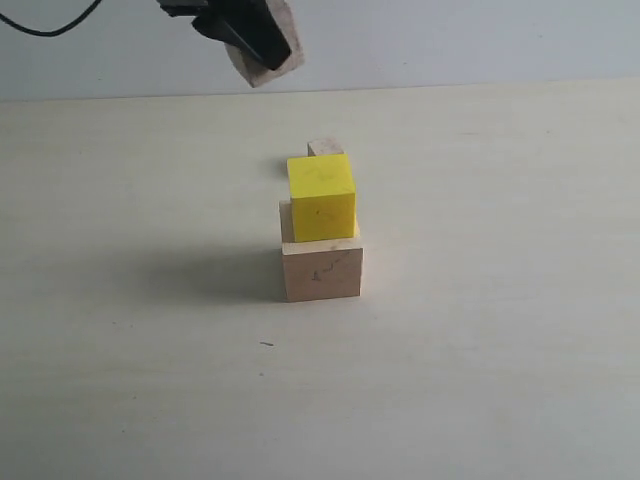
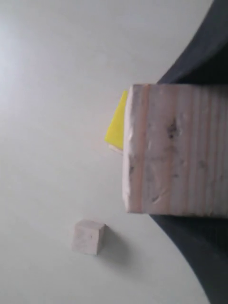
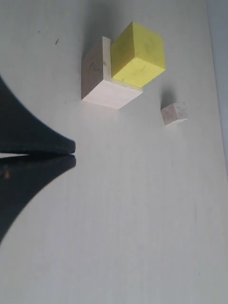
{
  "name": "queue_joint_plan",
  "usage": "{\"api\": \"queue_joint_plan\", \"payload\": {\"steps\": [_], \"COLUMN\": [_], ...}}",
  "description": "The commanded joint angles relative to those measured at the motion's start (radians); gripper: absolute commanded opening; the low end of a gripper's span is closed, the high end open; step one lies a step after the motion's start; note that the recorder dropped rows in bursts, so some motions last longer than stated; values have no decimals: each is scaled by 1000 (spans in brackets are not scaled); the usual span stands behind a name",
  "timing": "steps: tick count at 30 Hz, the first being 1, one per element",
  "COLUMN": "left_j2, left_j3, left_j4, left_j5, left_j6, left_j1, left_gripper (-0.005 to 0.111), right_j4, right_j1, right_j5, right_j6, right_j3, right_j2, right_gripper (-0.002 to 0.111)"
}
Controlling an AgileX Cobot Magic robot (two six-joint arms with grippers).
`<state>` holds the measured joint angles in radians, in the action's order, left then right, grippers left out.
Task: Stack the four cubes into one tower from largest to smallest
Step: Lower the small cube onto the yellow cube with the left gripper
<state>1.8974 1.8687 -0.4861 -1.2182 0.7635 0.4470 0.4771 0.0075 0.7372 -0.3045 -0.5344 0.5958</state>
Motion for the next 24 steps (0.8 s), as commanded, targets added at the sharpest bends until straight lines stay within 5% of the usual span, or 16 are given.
{"api": "queue_joint_plan", "payload": {"steps": [1, 9, 24], "left_j2": [-9, 19, 119], "left_j3": [4, 4, 4], "left_j4": [-1, 135, 157], "left_j5": [-3, -3, -3], "left_j6": [162, 198, 186], "left_j1": [87, 159, 173], "left_gripper": [0, 0, 0], "right_j4": [16, 36, 129], "right_j1": [5, 5, 5], "right_j5": [12, 25, 44], "right_j6": [-16, -22, -122], "right_j3": [3, 3, 3], "right_j2": [-3, -3, -3], "right_gripper": [0, 0, 0]}}
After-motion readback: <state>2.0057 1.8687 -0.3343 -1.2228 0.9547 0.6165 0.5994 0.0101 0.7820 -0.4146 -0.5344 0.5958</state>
